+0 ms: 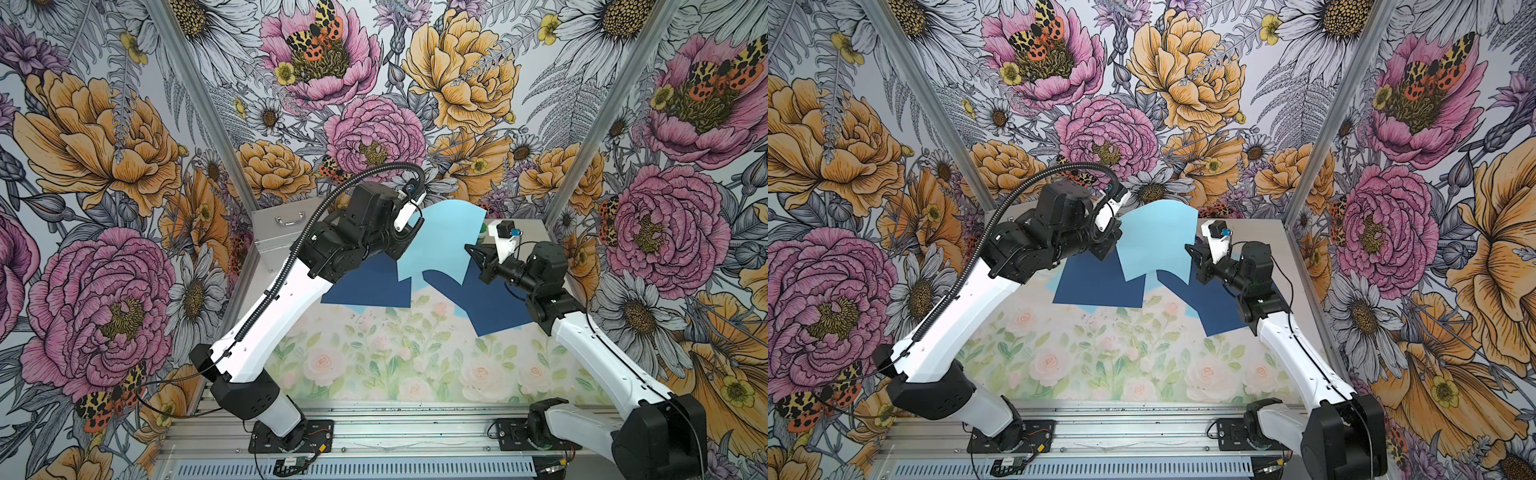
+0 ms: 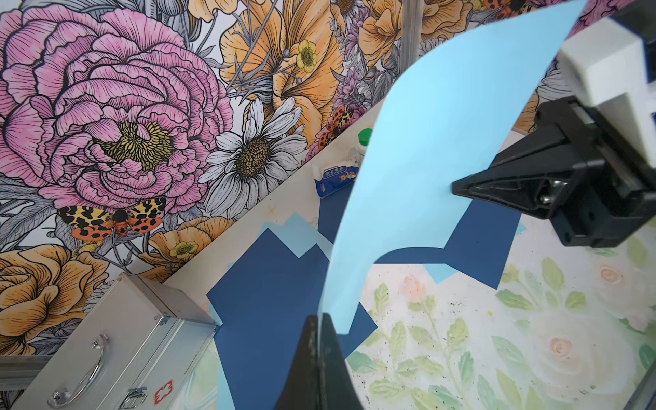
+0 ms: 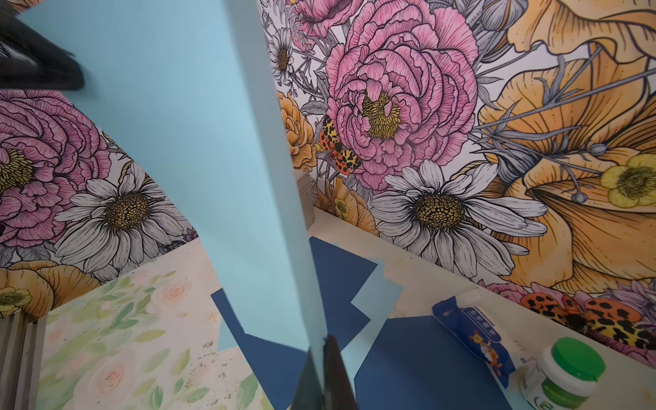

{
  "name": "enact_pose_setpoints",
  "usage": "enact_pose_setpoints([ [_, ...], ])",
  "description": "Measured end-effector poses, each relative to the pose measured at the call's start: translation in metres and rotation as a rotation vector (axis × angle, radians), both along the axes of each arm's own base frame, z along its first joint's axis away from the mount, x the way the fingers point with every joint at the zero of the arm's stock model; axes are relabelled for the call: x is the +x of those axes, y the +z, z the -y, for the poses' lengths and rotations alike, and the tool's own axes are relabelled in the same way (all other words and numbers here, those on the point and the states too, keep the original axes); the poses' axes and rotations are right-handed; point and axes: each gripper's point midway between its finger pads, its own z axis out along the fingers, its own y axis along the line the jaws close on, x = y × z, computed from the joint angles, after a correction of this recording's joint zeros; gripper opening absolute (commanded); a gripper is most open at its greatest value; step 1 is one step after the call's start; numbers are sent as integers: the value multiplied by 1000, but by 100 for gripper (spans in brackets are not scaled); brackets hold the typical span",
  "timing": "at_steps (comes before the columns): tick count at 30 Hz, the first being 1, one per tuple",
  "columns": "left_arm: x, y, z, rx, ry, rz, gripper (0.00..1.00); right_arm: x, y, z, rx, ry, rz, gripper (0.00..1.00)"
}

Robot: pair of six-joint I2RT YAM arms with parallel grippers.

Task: Sort the scattered colored papers by color
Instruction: Pick up the colored paper, then place the colored paper at the center of the board.

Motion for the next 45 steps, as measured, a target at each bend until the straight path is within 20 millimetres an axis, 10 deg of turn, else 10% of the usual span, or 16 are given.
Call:
enact_pose_setpoints([
  [4, 3, -6, -2, -7, 9, -15, 5, -3, 2, -5, -1, 20, -17, 0],
  [11, 24, -16, -35, -45, 136, -55, 96, 3, 2, -2, -20, -9, -82, 0],
  [20, 28, -17, -156, -230, 542, -59, 98, 13, 0, -16, -72, -30, -169, 0],
  [28, -1, -44, -239, -399, 842, -88, 98, 14, 4, -90, -164, 87, -264, 0],
  [45, -64, -37, -286, -660, 971, -30, 98, -71, -9, -316, -278, 535, -316, 0],
])
